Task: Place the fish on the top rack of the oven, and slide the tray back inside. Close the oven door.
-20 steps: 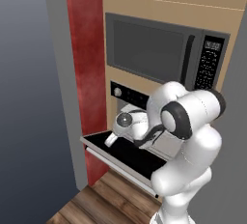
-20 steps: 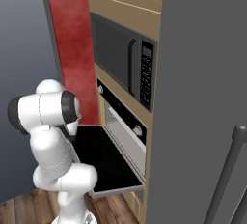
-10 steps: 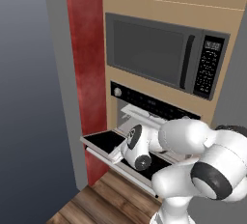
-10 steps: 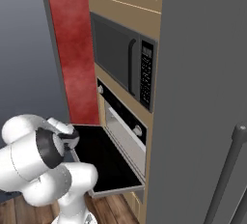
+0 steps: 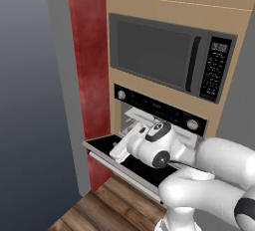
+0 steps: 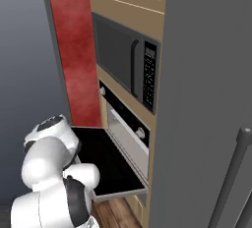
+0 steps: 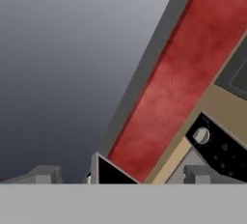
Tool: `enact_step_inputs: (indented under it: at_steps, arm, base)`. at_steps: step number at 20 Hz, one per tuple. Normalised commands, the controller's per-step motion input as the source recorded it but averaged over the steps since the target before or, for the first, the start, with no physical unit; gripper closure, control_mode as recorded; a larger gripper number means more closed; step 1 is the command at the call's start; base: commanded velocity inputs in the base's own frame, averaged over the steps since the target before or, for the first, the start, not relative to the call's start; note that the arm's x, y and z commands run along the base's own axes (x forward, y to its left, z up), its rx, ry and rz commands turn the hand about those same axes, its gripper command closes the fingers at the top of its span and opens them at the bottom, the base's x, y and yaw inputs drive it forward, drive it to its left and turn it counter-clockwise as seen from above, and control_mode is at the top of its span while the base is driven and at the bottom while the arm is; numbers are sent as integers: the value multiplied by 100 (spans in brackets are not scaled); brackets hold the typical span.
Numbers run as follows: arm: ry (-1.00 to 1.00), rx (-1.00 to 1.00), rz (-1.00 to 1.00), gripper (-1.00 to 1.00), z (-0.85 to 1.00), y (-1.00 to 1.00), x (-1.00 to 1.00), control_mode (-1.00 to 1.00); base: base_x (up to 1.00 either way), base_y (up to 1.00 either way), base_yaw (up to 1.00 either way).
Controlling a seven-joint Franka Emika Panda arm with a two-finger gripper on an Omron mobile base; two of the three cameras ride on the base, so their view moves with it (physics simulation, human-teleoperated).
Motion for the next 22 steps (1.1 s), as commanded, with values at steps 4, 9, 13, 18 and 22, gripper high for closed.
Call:
enact_step_inputs:
  at_steps: [4,9,13,18,22]
  arm:
    - [17,-19,0,-100,0,47,-30,-100]
    - [5,-35,0,-100,-9,35,-27,-100]
    - [-5,-43,0,-100,-29,26,-37,-100]
    - [-23,-54,-5,-100,-49,39,-52,-100]
    - [-3,-60,-10,-100,-35,42,-42,-100]
  base:
    - [0,0,0]
    - [0,0,0]
    - [0,0,0]
    - [0,0,0]
    - [0,0,0]
